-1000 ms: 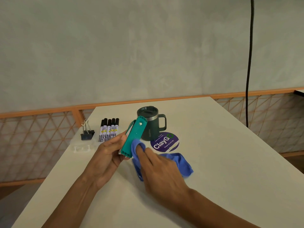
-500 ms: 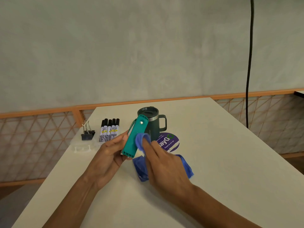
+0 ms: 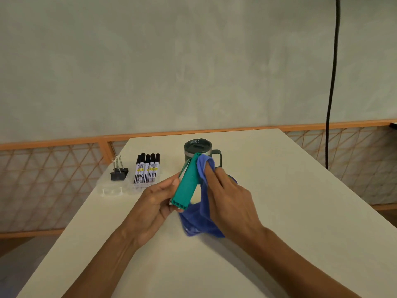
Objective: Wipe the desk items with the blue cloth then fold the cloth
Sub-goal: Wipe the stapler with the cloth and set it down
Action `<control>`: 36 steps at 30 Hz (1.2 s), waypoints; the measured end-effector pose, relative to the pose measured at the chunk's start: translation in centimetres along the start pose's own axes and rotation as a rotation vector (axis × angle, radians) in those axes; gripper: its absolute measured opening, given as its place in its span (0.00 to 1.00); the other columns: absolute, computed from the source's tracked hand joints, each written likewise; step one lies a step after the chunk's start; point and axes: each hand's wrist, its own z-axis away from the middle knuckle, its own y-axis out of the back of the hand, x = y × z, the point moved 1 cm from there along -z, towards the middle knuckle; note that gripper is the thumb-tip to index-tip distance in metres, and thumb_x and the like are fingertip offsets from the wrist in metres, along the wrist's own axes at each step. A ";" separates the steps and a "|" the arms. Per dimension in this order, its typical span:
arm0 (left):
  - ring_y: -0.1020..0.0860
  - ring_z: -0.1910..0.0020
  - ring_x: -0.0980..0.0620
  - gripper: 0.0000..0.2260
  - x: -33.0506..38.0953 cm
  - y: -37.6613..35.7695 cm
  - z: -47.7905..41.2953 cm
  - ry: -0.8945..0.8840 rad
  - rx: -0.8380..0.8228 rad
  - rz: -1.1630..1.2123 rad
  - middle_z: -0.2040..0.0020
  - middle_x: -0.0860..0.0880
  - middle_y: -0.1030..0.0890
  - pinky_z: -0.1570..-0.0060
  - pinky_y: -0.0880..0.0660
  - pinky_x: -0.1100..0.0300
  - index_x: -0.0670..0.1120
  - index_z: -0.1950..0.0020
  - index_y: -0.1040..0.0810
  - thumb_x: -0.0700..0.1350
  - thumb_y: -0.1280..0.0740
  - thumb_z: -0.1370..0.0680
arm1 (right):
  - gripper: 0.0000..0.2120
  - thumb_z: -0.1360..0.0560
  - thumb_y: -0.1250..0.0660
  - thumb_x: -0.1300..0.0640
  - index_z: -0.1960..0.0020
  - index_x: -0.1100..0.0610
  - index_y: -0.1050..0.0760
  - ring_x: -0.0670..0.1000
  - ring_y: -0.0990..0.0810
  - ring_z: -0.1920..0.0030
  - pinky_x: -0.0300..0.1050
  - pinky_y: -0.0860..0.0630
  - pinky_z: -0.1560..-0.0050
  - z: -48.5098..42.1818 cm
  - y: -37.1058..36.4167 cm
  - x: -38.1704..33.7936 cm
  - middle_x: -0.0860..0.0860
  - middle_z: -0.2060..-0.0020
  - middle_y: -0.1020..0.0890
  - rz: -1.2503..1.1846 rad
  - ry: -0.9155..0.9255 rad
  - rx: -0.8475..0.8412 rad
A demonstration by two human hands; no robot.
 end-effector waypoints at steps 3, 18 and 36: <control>0.14 0.46 0.52 0.20 -0.1 -0.2 0.1 0.011 0.017 -0.027 0.39 0.44 0.13 0.52 0.15 0.58 0.48 0.29 0.19 0.48 0.34 0.20 | 0.29 0.25 0.31 0.56 0.26 0.60 0.30 0.51 0.17 0.63 0.42 0.20 0.72 0.7 0.1 -0.1 0.54 0.49 0.16 -0.022 0.016 -0.020; 0.16 0.36 0.52 0.17 0.3 -0.9 0.9 -0.080 0.059 -0.196 0.38 0.52 0.13 0.44 0.17 0.56 0.65 0.32 0.18 0.52 0.33 0.20 | 0.29 0.14 0.50 0.40 0.19 0.54 0.40 0.47 0.25 0.40 0.45 0.27 0.33 0.9 0.6 0.0 0.52 0.29 0.25 -0.387 -0.262 -0.266; 0.12 0.48 0.56 0.14 0.9 -0.8 0.3 -0.205 0.200 0.003 0.48 0.54 0.10 0.55 0.16 0.62 0.54 0.38 0.17 0.47 0.32 0.24 | 0.26 0.21 0.41 0.54 0.25 0.59 0.34 0.48 0.23 0.63 0.44 0.24 0.71 3.3 -1.3 -4.0 0.49 0.52 0.21 -0.023 0.201 -0.110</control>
